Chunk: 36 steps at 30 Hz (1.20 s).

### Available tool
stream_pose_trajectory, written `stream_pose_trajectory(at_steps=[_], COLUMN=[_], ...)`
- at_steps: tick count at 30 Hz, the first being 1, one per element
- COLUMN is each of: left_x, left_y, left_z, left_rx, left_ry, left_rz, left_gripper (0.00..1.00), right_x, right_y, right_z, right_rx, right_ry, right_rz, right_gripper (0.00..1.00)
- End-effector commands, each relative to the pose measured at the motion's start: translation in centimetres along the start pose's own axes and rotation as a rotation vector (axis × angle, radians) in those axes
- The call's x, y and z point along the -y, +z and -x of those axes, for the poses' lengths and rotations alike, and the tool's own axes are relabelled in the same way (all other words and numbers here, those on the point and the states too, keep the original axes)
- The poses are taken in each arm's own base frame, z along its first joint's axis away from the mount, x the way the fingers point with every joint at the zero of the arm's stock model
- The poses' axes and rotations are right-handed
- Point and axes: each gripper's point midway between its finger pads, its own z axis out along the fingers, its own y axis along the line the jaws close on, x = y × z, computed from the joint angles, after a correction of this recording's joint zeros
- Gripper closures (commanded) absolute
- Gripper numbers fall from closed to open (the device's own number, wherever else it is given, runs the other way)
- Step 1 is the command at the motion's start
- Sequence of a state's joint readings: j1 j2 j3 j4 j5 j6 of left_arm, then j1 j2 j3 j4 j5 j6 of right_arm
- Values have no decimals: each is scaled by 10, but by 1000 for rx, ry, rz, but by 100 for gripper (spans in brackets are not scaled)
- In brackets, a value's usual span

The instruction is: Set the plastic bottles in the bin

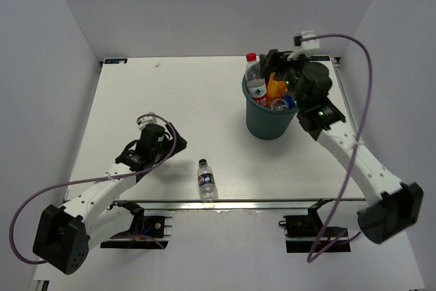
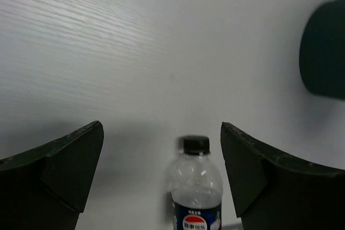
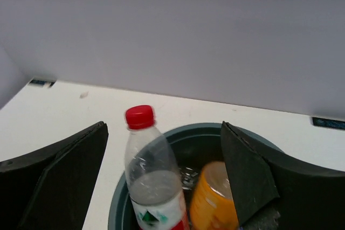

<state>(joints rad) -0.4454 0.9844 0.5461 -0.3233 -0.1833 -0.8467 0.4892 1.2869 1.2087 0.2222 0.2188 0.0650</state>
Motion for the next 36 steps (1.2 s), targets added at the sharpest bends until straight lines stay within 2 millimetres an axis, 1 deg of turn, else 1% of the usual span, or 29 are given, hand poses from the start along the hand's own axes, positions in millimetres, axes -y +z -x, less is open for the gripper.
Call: stream_pose_trajectory(at_steps=[1,2,3,4,5,6,7,8,9,10,11,12,13,14,15,16,19,20,21,22,24,25,28,29,31,32,33,35,36], left_x=[33,41,44,47,49,49,51,52,48,48,47,41,38,37,35,41,50,52,53,54,56,62,77,97,120,146,162,193,224], left_y=[-8,-13,-15,-16,-18,-19,-19,-20,-19,-18,-20,-17,-17,-18,-16,-15,-14,-16,-16,-17,-19,-21,-25,-28,-33,-37,-41,-48,-58], left_z=[-36,-53,-58,-65,-72,-83,-88,-95,-106,-111,-121,-131,-137,-144,-150,-152,-165,-169,-170,-170,-169,-163,-149,-135,-118,-95,-84,-56,-32], left_rx=[-123,-162,-168,-186,-203,-237,-249,-269,-311,-322,-366,-405,-423,-437,-453,-451,-492,-499,-502,-504,-501,-484,-439,-394,-342,-265,-232,-140,-72], left_ry=[129,183,206,229,240,255,259,264,275,290,304,328,347,371,383,386,405,417,423,428,429,427,431,437,448,448,450,469,467], left_rz=[-168,-187,-188,-195,-202,-211,-231,-243,-247,-253,-259,-238,-226,-226,-215,-237,-263,-269,-271,-271,-272,-285,-307,-342,-384,-421,-448,-485,-534], left_gripper=[2,2,2,2,2,2,2,2,2,2,2,2,2,2,2,2,2,3,5,13,27,40,53,55,58,62,62,62,58], right_x=[51,81,96,112,133,142,151,164,171,182,186,189,191,192,194,194,197,198,198,199,200,198,195,196,196,196,195,193,193], right_y=[-48,-71,-84,-104,-126,-137,-155,-171,-182,-199,-205,-210,-213,-211,-213,-213,-212,-212,-214,-215,-215,-216,-214,-216,-217,-219,-220,-219,-219], right_z=[19,21,16,-5,-4,-12,-30,-35,-43,-51,-58,-74,-78,-85,-99,-105,-124,-128,-131,-136,-138,-142,-148,-155,-160,-167,-169,-171,-174], right_rx=[30,47,30,-55,-25,-41,-119,-102,-116,-132,-136,-159,-158,-165,-197,-208,-252,-265,-279,-287,-284,-292,-300,-314,-325,-341,-344,-342,-348], right_ry=[121,175,187,165,220,234,212,275,289,307,326,339,356,380,373,381,377,375,375,378,382,383,388,386,386,384,386,393,386], right_rz=[-287,-467,-559,-660,-790,-842,-900,-972,-1009,-1055,-1069,-1080,-1072,-1052,-1051,-1047,-1057,-1060,-1067,-1074,-1073,-1063,-1030,-1033,-1029,-1031,-1029,-1006,-997], right_gripper=[11,11,11,11,11,11,11,11,11,11,11,11,11,11,11,11,11,11,11,11,11,11,11,11,11,11,11,11,11])
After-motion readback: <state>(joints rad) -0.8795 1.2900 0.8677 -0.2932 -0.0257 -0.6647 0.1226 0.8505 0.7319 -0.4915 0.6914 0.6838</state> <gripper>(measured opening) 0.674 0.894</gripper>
